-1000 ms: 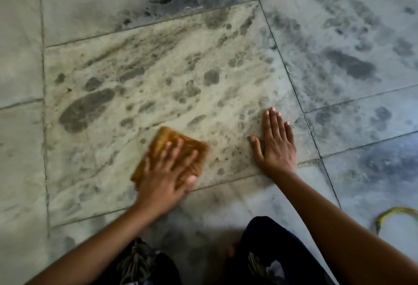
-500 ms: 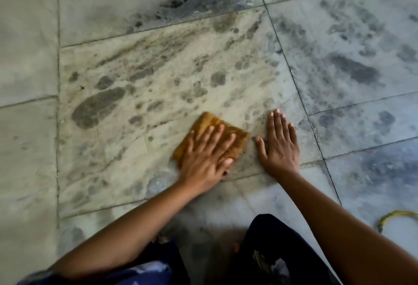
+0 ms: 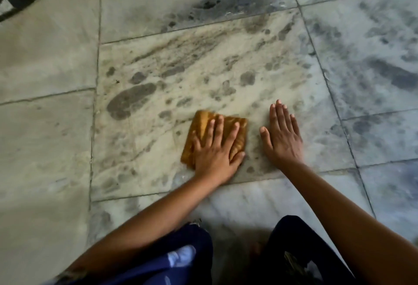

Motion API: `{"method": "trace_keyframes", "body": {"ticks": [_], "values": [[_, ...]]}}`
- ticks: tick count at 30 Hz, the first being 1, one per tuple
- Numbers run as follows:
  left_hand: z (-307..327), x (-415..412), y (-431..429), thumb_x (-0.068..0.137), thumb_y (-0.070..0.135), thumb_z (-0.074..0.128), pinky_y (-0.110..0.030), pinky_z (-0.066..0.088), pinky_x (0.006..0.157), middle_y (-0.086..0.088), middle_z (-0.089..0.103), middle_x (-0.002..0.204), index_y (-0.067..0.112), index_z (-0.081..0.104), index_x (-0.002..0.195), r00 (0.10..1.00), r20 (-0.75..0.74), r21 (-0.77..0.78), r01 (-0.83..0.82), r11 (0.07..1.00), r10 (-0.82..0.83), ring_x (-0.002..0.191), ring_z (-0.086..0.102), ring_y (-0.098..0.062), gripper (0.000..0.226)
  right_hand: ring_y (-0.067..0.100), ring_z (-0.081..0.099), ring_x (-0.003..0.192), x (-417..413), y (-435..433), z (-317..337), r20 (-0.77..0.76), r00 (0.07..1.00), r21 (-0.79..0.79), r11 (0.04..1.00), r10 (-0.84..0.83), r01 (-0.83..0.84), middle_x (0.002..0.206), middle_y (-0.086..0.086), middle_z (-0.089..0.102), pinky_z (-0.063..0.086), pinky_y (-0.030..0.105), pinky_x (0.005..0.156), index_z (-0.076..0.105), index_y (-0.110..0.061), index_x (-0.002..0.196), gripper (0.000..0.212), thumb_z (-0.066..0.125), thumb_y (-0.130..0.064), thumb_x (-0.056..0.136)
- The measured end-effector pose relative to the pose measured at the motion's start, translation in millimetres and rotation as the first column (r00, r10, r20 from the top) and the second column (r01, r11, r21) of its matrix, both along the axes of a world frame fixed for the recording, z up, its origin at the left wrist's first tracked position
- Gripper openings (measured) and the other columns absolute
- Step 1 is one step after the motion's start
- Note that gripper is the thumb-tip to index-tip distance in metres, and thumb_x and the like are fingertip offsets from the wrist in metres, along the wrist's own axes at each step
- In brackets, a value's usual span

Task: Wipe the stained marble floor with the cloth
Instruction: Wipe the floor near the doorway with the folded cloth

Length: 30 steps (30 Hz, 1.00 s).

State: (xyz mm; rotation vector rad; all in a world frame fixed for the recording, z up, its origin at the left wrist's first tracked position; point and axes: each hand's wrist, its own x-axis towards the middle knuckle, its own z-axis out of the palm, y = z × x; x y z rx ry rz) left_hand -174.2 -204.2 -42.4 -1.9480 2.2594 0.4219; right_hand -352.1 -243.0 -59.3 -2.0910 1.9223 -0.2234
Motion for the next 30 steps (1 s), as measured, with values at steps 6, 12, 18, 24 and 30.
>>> {"method": "trace_keyframes", "body": {"ticks": [6,12,18,24,30], "values": [[5.3,47.9,-114.8,0.087,0.07,0.027,-0.061,-0.008,0.111,0.001,-0.017,0.158,0.047,-0.004,0.145,0.988,0.01,0.03,-0.156,0.987,0.156,0.144,-0.017,-0.027,0.069,0.016,0.0,0.145,3.4,-1.2,-10.2,-0.082,0.997,0.022,1.0,-0.014,0.016,0.158,0.006,0.002,-0.004,0.032,0.117,0.002,-0.014,0.15,0.069,0.013,-0.047,0.091],[9.2,147.9,-141.9,0.089,0.068,0.025,-0.063,-0.002,0.111,-0.004,-0.019,0.157,0.047,-0.006,0.145,0.844,0.026,0.085,-0.536,0.84,0.536,0.143,-0.02,-0.031,0.067,0.017,0.001,0.145,2.7,-1.7,-10.2,-0.078,0.997,0.024,1.0,-0.012,0.014,0.158,0.006,0.003,-0.005,0.031,0.117,0.004,-0.012,0.15,0.071,0.01,-0.049,0.089],[7.4,177.8,-47.0,0.094,0.058,0.027,-0.063,0.006,0.111,-0.004,-0.019,0.157,0.042,-0.001,0.148,0.719,0.009,0.031,-0.695,0.719,0.695,0.143,-0.017,-0.031,0.063,0.02,0.006,0.145,2.8,-1.2,-8.1,-0.073,0.997,0.014,1.0,-0.009,0.01,0.158,0.008,0.006,-0.002,0.033,0.117,0.008,-0.01,0.149,0.072,0.009,-0.049,0.088],[0.4,86.9,61.0,0.09,0.06,0.019,-0.063,0.021,0.105,-0.013,0.017,0.156,0.037,0.013,0.149,0.952,0.073,-0.095,-0.29,0.952,0.297,0.14,0.02,-0.038,0.064,0.021,0.006,0.145,4.5,0.0,-6.5,-0.077,0.997,0.014,1.0,-0.015,0.016,0.158,0.009,0.006,-0.001,0.035,0.117,0.008,-0.01,0.15,0.073,0.011,-0.049,0.088],[6.2,78.4,18.9,0.091,0.058,0.019,-0.056,0.017,0.112,0.002,0.009,0.159,0.047,0.004,0.144,0.995,0.054,-0.067,0.086,0.994,-0.083,0.145,0.008,-0.028,0.057,0.019,-0.002,0.145,6.4,-0.2,-1.9,-0.079,0.997,0.055,0.998,-0.009,0.013,0.158,0.008,0.0,-0.004,0.035,0.117,0.002,-0.011,0.15,0.077,0.005,-0.053,0.085]]}}
